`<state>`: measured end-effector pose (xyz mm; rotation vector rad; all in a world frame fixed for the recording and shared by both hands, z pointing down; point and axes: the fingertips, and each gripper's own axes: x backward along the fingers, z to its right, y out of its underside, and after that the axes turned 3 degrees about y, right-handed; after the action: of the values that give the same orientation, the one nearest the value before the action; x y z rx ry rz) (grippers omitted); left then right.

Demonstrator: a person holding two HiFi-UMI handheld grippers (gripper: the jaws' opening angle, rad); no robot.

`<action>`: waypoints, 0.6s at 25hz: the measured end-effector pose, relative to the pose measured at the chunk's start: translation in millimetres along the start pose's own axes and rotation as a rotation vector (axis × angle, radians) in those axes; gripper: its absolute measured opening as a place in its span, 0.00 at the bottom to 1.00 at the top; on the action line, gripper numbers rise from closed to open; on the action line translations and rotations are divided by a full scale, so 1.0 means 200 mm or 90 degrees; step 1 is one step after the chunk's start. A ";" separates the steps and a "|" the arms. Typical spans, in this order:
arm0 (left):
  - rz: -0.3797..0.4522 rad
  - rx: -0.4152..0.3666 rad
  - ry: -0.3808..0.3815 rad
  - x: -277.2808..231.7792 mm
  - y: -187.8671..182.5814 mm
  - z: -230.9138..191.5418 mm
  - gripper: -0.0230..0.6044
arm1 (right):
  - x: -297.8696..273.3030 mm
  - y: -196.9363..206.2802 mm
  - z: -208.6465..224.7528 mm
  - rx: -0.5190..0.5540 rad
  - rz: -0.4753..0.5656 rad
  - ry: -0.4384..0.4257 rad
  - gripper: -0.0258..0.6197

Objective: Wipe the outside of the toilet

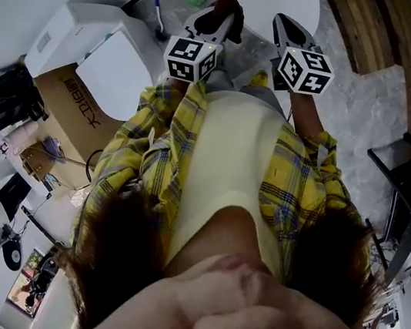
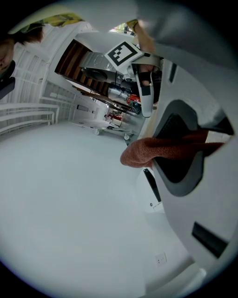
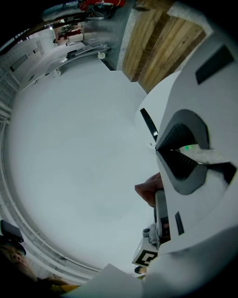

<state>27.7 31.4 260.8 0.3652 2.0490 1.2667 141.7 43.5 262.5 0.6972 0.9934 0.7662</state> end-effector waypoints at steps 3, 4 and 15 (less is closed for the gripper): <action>0.017 0.004 -0.009 0.03 -0.04 -0.02 0.17 | 0.01 -0.02 -0.01 0.001 0.005 0.001 0.08; 0.022 0.004 -0.011 0.04 -0.05 -0.02 0.17 | 0.01 -0.02 -0.01 0.002 0.006 0.000 0.08; 0.044 0.005 -0.038 0.11 -0.10 -0.07 0.17 | 0.02 -0.09 -0.06 0.015 0.019 -0.014 0.08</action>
<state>5.1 24.4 238.0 0.4756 2.0070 1.2736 136.5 39.8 241.9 0.7413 0.9755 0.7726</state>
